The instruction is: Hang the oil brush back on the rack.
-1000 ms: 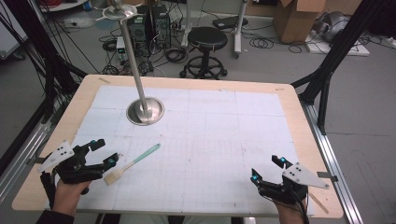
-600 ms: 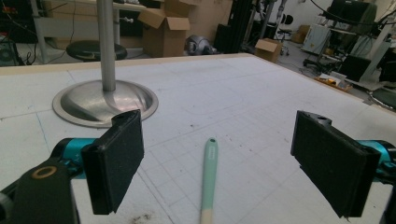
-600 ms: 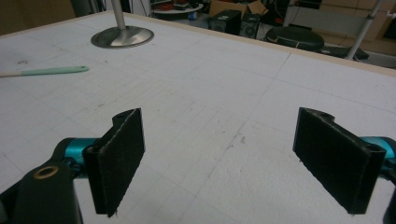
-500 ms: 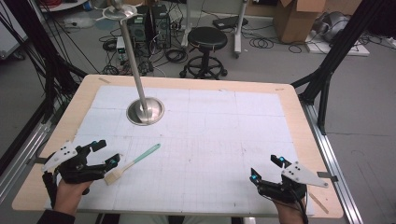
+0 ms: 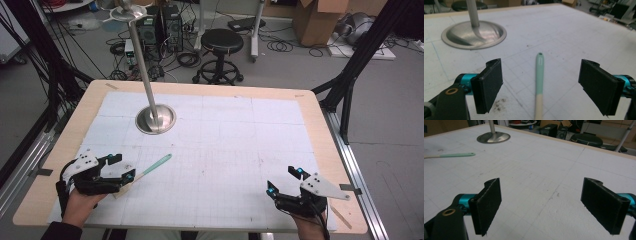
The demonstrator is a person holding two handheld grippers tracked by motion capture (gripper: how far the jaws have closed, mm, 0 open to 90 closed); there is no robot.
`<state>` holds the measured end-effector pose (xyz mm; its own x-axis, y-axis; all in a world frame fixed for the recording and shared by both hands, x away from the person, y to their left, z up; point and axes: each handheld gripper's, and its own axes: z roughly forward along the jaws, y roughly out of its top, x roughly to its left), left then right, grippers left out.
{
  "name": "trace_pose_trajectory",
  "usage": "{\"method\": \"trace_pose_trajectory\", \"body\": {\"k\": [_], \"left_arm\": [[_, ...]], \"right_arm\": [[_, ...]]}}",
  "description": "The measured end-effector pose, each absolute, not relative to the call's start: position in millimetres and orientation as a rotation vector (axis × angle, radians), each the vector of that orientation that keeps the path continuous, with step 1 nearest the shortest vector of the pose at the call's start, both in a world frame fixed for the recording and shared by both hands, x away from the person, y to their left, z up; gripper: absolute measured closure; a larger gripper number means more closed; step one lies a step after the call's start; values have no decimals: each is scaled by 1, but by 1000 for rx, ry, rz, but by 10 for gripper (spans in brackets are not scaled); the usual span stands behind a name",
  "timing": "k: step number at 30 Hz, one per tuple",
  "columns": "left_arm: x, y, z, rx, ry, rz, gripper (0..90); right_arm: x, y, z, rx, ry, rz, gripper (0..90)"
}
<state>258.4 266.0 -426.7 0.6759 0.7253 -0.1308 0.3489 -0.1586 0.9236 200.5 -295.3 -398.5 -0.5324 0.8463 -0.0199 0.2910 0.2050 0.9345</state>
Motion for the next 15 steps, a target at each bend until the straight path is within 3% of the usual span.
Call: {"method": "trace_pose_trajectory", "body": {"k": [6, 10, 15], "left_arm": [[264, 259, -433, 1841, 864, 370, 271], [268, 254, -438, 1882, 889, 340, 268], [272, 249, -443, 1960, 901, 317, 378]], "right_arm": [[200, -294, -399, 1053, 1947, 1314, 153], [200, -294, -399, 1058, 1943, 1315, 153], [201, -293, -399, 1054, 1951, 1306, 153]]}}
